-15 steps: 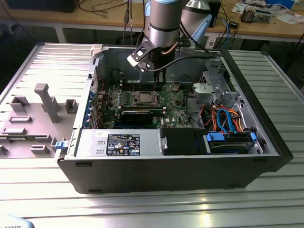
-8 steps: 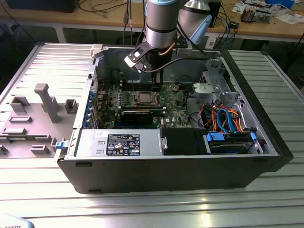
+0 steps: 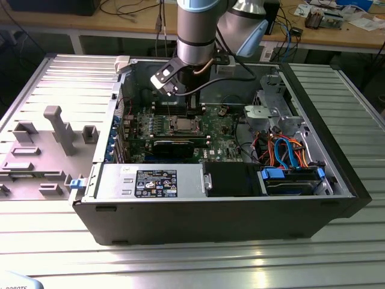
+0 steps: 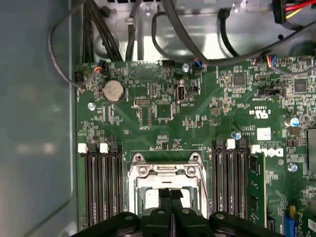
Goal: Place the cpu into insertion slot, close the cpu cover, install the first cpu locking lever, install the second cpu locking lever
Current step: 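Close the cpu cover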
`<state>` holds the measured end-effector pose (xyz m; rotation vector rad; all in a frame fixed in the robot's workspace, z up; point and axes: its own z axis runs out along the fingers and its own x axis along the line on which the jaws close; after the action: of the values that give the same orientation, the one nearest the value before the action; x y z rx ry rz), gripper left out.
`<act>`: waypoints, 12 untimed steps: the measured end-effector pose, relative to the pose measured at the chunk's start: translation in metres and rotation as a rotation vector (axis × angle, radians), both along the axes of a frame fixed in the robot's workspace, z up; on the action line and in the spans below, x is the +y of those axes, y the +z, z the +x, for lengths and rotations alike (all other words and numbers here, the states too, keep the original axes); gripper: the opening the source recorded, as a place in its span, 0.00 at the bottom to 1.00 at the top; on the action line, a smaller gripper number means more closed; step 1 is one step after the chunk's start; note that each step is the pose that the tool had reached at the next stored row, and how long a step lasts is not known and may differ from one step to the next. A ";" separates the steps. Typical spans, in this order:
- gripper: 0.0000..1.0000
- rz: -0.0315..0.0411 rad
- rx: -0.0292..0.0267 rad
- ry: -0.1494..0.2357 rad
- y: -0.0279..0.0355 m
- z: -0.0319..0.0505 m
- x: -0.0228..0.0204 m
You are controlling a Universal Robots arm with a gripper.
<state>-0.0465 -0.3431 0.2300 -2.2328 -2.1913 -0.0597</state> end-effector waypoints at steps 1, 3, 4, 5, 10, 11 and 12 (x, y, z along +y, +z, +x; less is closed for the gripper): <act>0.11 0.0001 0.0000 0.000 -0.0014 -0.0029 0.0000; 0.11 0.0003 -0.0001 0.000 -0.0034 -0.0056 0.0000; 0.11 0.0007 0.0000 0.001 -0.0045 -0.0072 0.0000; 0.11 0.0007 0.0001 0.002 -0.0054 -0.0100 -0.0001; 0.11 0.0020 0.0019 0.023 -0.0114 -0.0181 0.0000; 0.11 0.0020 0.0030 0.023 -0.0121 -0.0187 0.0000; 0.11 0.0019 0.0045 0.023 -0.0126 -0.0197 -0.0001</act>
<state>-0.0662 -0.3432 0.2175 -2.2043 -2.2131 -0.0565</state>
